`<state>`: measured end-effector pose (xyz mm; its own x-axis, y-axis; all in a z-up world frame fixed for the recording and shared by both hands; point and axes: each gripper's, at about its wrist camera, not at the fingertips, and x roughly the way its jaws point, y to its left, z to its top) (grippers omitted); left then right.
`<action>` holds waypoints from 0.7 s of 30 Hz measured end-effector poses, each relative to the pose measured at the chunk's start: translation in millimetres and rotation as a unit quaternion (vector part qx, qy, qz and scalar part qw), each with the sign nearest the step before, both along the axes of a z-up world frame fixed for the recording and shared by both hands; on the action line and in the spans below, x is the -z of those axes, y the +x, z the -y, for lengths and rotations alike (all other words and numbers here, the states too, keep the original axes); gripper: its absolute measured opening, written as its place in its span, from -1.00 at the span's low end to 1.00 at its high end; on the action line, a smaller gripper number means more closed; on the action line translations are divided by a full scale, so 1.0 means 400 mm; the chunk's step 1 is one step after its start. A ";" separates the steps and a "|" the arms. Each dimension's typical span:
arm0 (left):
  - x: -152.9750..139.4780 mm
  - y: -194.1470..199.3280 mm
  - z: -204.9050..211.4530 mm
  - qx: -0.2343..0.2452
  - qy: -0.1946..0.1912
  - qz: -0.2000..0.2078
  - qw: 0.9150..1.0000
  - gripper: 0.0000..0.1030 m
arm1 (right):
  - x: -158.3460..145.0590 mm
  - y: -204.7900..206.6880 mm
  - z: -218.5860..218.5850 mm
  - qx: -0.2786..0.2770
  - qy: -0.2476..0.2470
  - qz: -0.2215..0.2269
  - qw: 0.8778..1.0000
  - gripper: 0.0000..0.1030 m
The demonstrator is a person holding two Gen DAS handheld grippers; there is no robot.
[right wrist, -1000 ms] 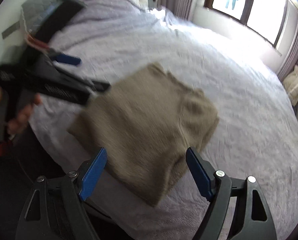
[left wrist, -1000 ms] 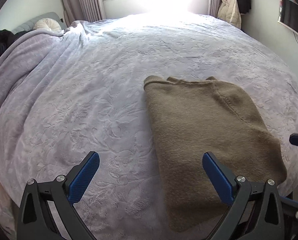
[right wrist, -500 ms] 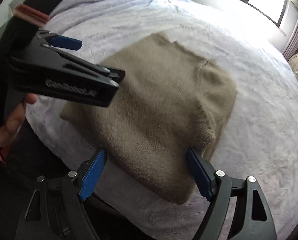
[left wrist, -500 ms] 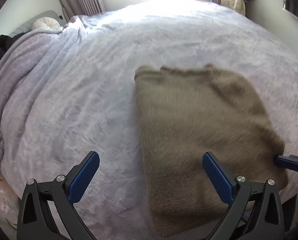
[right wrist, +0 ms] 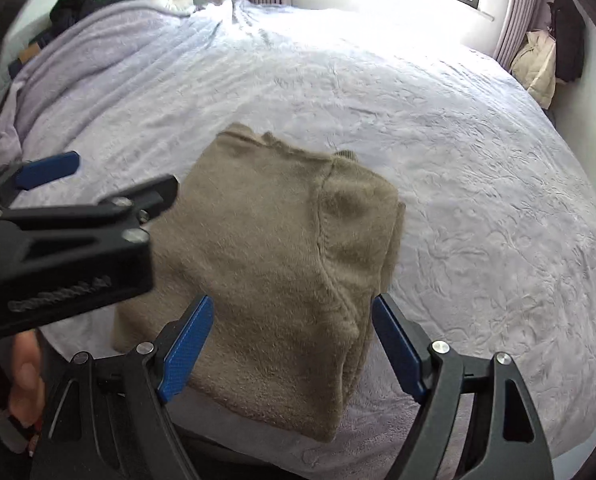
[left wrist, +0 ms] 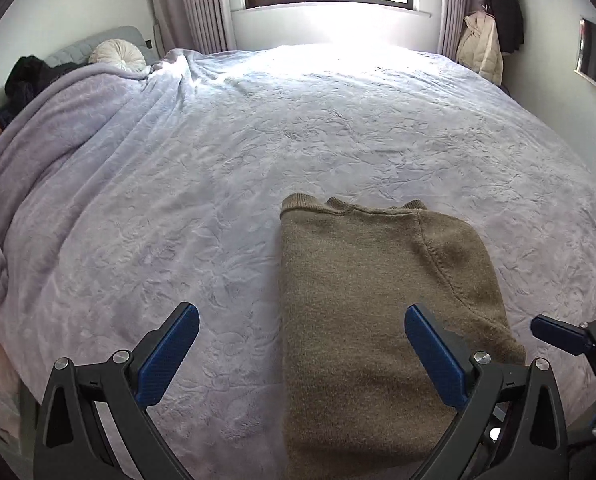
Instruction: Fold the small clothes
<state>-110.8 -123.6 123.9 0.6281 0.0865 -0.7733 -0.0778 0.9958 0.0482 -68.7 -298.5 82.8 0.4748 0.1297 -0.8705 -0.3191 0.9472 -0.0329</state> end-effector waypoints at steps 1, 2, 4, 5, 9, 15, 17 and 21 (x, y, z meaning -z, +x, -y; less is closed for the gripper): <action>0.015 -0.003 -0.006 0.001 -0.011 -0.001 1.000 1.00 | 0.013 0.007 -0.011 0.001 -0.014 -0.003 1.000 0.63; 0.028 0.001 -0.009 0.000 -0.013 -0.005 1.000 1.00 | 0.026 0.011 -0.019 0.005 -0.028 -0.003 1.000 0.63; 0.046 0.011 -0.004 -0.008 -0.005 -0.013 1.000 1.00 | 0.034 0.007 -0.026 0.006 -0.032 -0.008 0.999 0.63; 0.050 0.012 -0.004 -0.009 -0.007 -0.011 1.000 1.00 | 0.038 0.007 -0.025 0.006 -0.029 -0.013 0.999 0.63; 0.057 0.010 -0.009 -0.019 -0.021 -0.006 1.000 1.00 | 0.037 0.012 -0.007 0.018 -0.025 -0.013 0.999 0.63; 0.048 0.007 0.006 -0.016 -0.010 -0.012 1.000 1.00 | 0.041 0.025 0.011 0.031 -0.016 -0.018 0.999 0.63; 0.048 0.007 0.011 -0.015 -0.012 -0.016 1.000 1.00 | 0.041 0.026 0.012 0.031 -0.018 -0.019 0.999 0.63; 0.043 0.005 0.017 -0.016 -0.003 -0.012 1.000 1.00 | 0.040 0.024 0.007 0.029 -0.019 -0.018 0.999 0.63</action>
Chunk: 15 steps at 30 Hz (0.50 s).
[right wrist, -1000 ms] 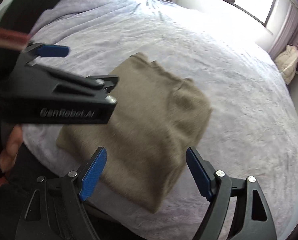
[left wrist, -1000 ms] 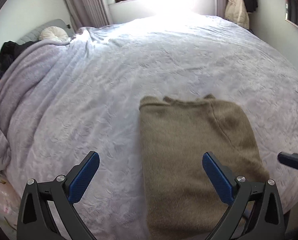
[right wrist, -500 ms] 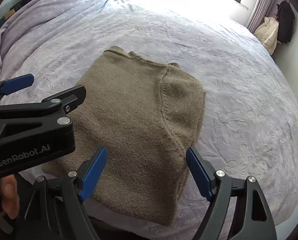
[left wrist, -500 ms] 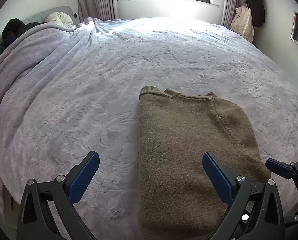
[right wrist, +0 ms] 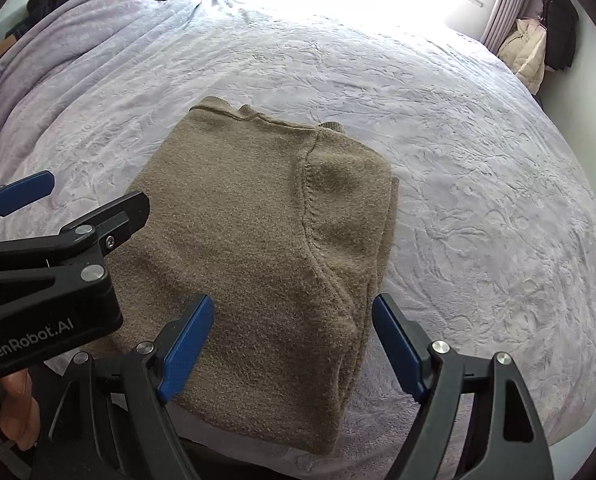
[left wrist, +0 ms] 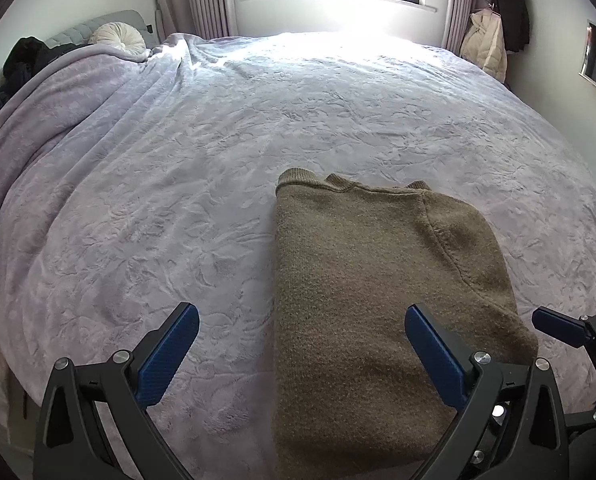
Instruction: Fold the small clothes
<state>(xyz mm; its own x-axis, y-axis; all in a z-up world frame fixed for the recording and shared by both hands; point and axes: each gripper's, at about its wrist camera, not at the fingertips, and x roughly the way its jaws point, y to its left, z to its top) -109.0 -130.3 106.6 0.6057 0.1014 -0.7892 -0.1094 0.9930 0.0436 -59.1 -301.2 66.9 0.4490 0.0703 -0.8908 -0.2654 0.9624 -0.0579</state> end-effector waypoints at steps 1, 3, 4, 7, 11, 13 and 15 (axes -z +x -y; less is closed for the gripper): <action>-0.002 -0.002 0.003 -0.001 0.001 0.002 1.000 1.00 | 0.000 -0.001 -0.003 -0.001 -0.002 0.001 1.000 0.63; -0.007 -0.004 0.005 -0.001 -0.002 0.004 1.000 1.00 | 0.001 -0.003 -0.006 -0.002 -0.005 0.002 1.000 0.63; -0.009 -0.004 0.006 0.002 -0.004 0.005 1.000 1.00 | 0.002 -0.003 -0.007 -0.002 -0.006 0.002 1.000 0.63; -0.007 -0.003 0.005 0.002 -0.001 0.001 1.000 1.00 | 0.002 -0.004 -0.012 -0.001 -0.007 0.001 1.000 0.63; 0.000 -0.001 0.004 0.002 -0.008 -0.006 1.000 1.00 | 0.003 -0.003 -0.009 -0.003 -0.010 0.003 1.000 0.63; 0.000 0.000 0.003 0.005 -0.015 -0.010 1.000 1.00 | 0.002 -0.003 -0.008 -0.003 -0.010 0.004 1.000 0.63; 0.000 -0.001 0.002 0.005 -0.016 -0.011 1.000 1.00 | 0.001 -0.001 -0.005 -0.004 -0.010 0.004 1.000 0.63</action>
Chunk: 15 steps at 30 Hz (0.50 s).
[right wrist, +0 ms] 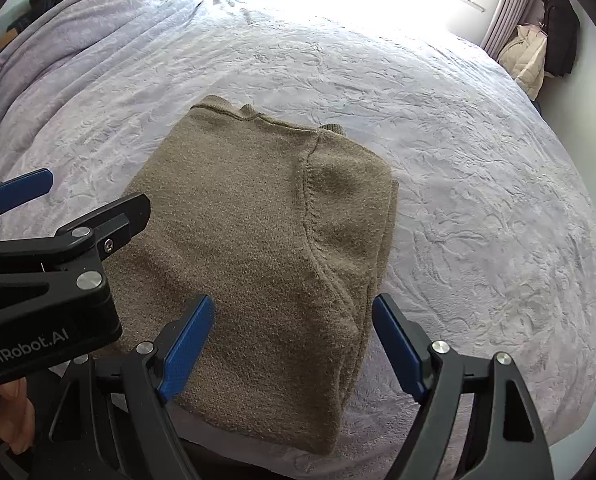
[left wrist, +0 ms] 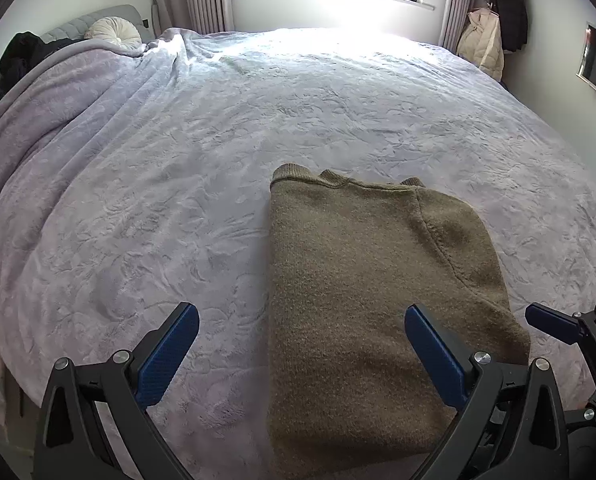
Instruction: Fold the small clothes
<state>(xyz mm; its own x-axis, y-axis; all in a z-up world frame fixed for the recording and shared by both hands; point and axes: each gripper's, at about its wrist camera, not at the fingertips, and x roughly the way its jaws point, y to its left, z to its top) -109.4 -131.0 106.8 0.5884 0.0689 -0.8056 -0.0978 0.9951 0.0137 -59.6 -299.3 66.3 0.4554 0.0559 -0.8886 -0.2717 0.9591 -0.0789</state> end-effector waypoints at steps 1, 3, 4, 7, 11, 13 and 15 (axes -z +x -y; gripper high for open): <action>0.000 0.000 0.000 -0.001 0.000 0.000 1.000 1.00 | 0.000 0.000 0.001 0.000 0.000 0.000 1.000 0.63; 0.002 0.000 -0.002 -0.002 0.001 -0.002 1.000 1.00 | 0.000 0.001 0.001 0.000 0.000 0.000 1.000 0.63; 0.003 0.000 -0.003 -0.004 0.001 -0.003 1.000 1.00 | 0.000 0.001 0.002 0.000 0.000 0.000 1.000 0.63; 0.007 0.000 -0.007 -0.008 0.003 -0.006 1.000 1.00 | -0.001 0.000 0.000 0.001 -0.001 0.000 1.000 0.63; 0.005 -0.005 -0.007 -0.013 0.003 -0.003 1.000 1.00 | 0.000 0.000 -0.002 0.001 0.000 0.000 1.000 0.63; 0.004 -0.007 -0.006 -0.017 0.008 0.000 1.000 1.00 | 0.000 -0.001 -0.002 0.001 0.000 0.000 1.000 0.63; 0.002 -0.010 -0.004 -0.020 0.014 0.005 1.000 1.00 | 0.000 -0.001 -0.004 0.002 -0.001 0.000 1.000 0.63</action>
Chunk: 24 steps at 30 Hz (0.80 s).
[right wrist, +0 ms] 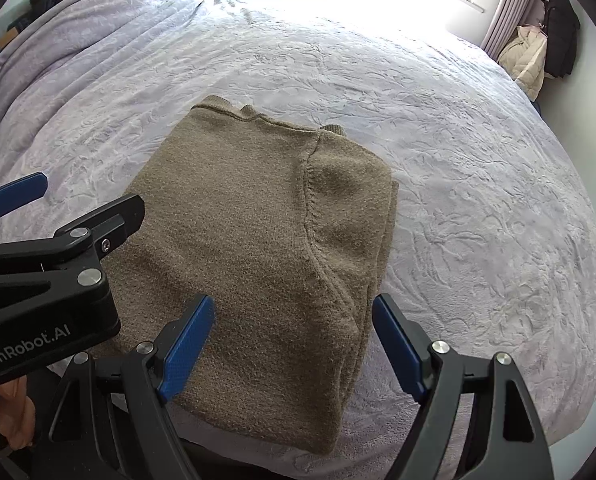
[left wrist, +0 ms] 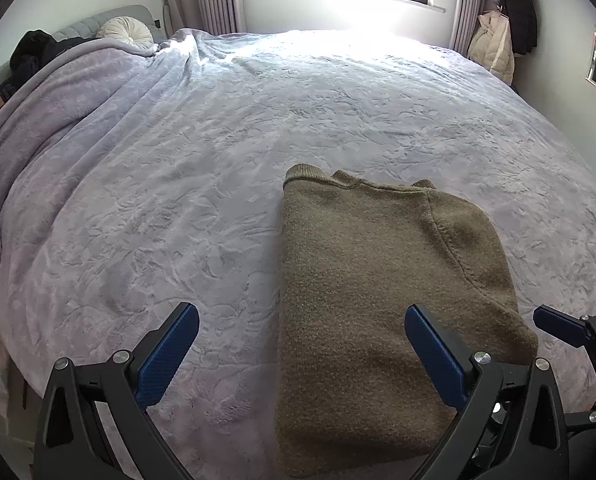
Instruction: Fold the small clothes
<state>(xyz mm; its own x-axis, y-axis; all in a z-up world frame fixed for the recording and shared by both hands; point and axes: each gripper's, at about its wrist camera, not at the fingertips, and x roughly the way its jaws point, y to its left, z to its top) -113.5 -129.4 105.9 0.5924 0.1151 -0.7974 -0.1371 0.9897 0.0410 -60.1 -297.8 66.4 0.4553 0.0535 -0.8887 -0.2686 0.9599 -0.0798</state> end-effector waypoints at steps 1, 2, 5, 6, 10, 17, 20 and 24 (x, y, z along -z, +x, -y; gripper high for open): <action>0.000 0.000 0.001 0.001 0.001 -0.001 1.000 1.00 | 0.000 0.000 0.000 0.000 0.000 0.000 1.000 0.63; 0.001 0.001 0.002 0.003 0.001 -0.003 1.000 1.00 | -0.001 0.001 0.000 -0.001 -0.001 0.000 1.000 0.63; 0.004 0.001 0.003 0.005 0.003 -0.008 1.000 1.00 | -0.001 0.000 0.000 -0.001 -0.001 0.000 1.000 0.63; 0.005 0.001 0.004 0.005 0.005 -0.009 1.000 1.00 | -0.001 0.000 0.000 -0.001 -0.001 0.000 1.000 0.63; 0.001 -0.002 0.004 0.005 0.006 -0.004 1.000 1.00 | -0.002 0.000 0.000 -0.001 0.000 0.000 1.000 0.63; -0.002 -0.003 -0.001 0.003 0.005 -0.003 1.000 1.00 | -0.002 0.000 0.000 -0.001 -0.001 0.000 1.000 0.63; -0.003 -0.003 -0.001 0.006 0.002 -0.004 1.000 1.00 | -0.001 -0.001 -0.001 -0.001 -0.001 0.000 1.000 0.63; -0.001 -0.004 -0.002 0.009 0.002 -0.005 1.000 1.00 | -0.003 0.001 0.001 -0.002 -0.001 0.000 1.000 0.63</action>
<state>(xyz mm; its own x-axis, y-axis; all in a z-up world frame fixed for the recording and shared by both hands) -115.2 -128.6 106.5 0.5870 0.1075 -0.8024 -0.1198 0.9918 0.0452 -59.7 -298.0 67.6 0.4550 0.0535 -0.8889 -0.2726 0.9586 -0.0819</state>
